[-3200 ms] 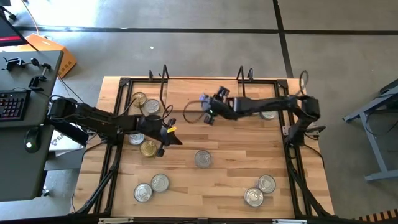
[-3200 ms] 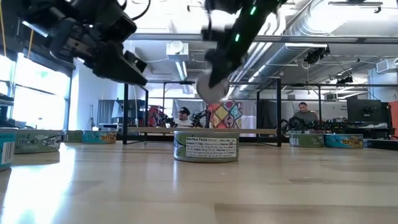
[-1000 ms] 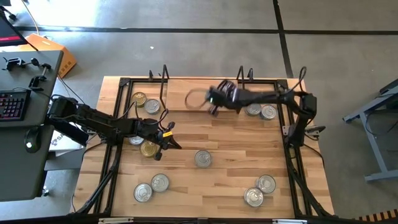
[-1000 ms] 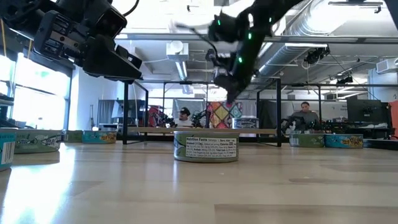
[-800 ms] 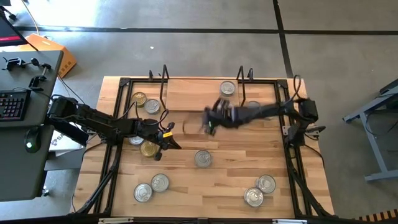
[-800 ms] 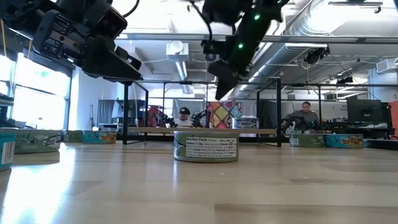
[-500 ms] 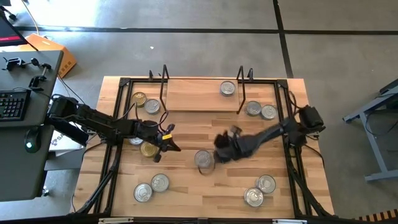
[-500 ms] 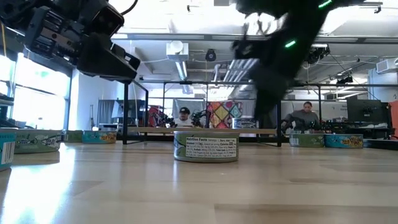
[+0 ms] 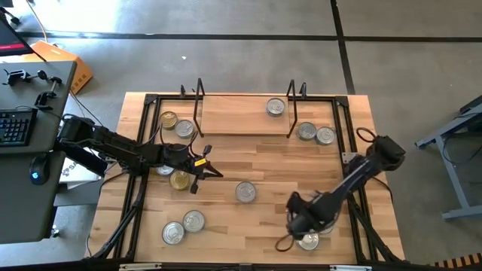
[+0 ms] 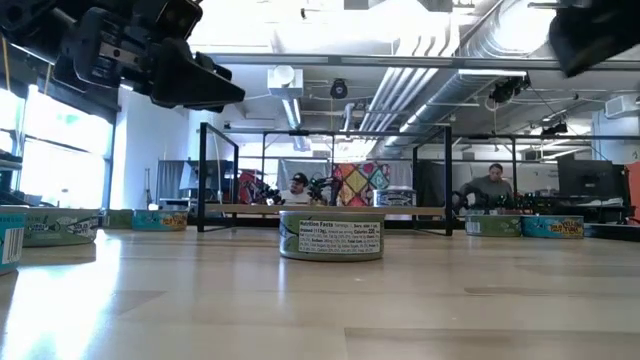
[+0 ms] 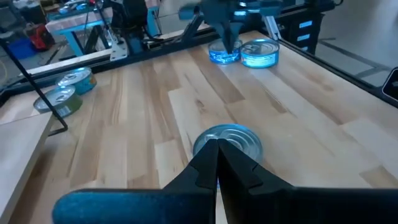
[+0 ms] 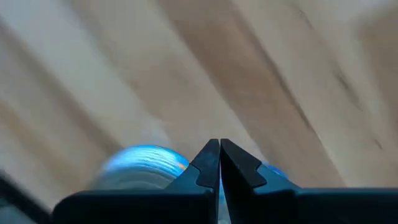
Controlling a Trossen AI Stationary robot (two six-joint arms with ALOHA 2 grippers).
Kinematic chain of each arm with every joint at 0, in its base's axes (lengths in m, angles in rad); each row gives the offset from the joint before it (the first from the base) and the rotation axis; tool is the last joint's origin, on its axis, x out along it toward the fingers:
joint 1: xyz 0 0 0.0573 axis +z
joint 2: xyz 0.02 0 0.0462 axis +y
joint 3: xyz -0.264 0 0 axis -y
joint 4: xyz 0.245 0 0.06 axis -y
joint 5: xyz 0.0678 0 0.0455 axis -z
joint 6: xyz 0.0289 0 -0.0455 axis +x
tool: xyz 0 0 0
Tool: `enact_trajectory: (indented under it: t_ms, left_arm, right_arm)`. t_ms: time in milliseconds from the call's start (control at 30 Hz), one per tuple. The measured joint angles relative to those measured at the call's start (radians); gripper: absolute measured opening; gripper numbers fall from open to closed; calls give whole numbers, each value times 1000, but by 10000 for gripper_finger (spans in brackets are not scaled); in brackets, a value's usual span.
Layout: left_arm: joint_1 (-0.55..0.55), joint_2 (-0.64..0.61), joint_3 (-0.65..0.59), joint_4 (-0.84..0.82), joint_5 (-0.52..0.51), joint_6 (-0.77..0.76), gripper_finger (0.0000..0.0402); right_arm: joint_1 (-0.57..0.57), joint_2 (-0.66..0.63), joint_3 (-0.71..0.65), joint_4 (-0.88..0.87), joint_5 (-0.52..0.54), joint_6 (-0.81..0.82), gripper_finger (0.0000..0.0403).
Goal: Stack canned seafood by type on shelf
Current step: Put the blue tuna can on the shelf aligned with the other blue tuna can
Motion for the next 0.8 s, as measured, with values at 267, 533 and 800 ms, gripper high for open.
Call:
enact_trajectory:
  t_ms: [267,533,800]
  left_arm:
    - [1,0,0,1,-1,-7,0]
    - [1,0,0,0,-4,-9,0]
    - [-39,-84,100,-523,-279,-140,0]
  right_arm:
    - [92,-101,-54,-118,240,52,1]
    - [-68,-327,-427,361,362,-136,0]
    - [-338,-280,-747,1422,618,-677,0]
